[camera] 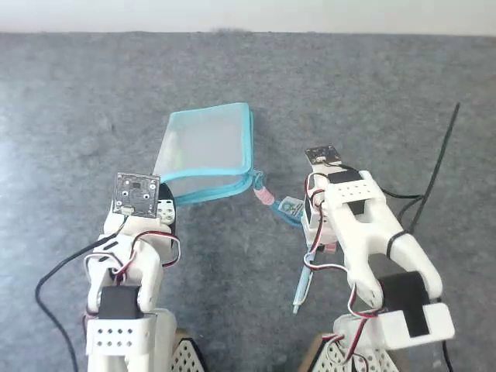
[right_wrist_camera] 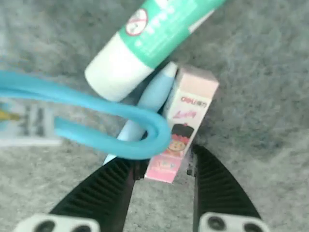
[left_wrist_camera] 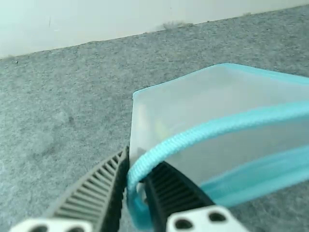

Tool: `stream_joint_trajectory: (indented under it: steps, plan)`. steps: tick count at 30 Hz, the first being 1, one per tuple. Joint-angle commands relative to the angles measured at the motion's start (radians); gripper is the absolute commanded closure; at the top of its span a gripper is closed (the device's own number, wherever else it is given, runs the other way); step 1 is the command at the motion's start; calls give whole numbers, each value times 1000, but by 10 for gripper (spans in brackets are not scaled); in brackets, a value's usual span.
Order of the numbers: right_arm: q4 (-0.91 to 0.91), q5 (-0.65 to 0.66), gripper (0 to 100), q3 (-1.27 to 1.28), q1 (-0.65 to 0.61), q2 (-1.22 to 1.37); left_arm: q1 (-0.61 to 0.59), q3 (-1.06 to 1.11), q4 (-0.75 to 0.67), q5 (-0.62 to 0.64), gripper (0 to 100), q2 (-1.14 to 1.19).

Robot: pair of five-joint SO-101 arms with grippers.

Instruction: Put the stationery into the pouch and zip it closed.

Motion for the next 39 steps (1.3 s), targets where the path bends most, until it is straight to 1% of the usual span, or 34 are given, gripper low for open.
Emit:
stream_joint_trajectory:
  steps: [1,5,8,10,13,16,19,21,23,24,27,29,31,33,35,39]
  plan:
    - [-27,-14,834,-9,4,18,-6,-1,-43,12,989,5]
    - [-28,-6,920,-9,27,13,-6,4,-43,12,989,5]
    - [-18,-2,986,-37,117,12,2,18,-44,11,989,5]
    - [15,37,991,-80,193,8,2,33,-68,11,989,5]
    - [134,132,991,-183,263,-39,2,50,-87,11,989,5]
    - [272,213,991,-250,260,-156,2,51,-87,12,989,5]
    - [371,267,991,-298,225,-334,2,51,-89,12,989,5]
    - [415,288,991,-315,186,-475,2,51,-89,12,989,5]
    - [455,311,991,-315,114,-608,2,51,-89,12,989,5]
    - [484,319,991,-315,64,-664,2,51,-89,12,989,5]
    - [565,315,991,-318,-148,-779,2,51,-91,12,989,5]
    - [593,313,991,-319,-283,-797,2,51,-91,12,989,6]
    - [593,301,991,-318,-380,-791,2,51,-91,12,989,8]
    - [587,276,991,-327,-440,-754,2,51,-91,12,989,8]
    - [576,272,991,-348,-472,-694,2,51,-91,12,989,8]
    - [572,267,991,-456,-487,-547,3,51,-91,12,989,8]
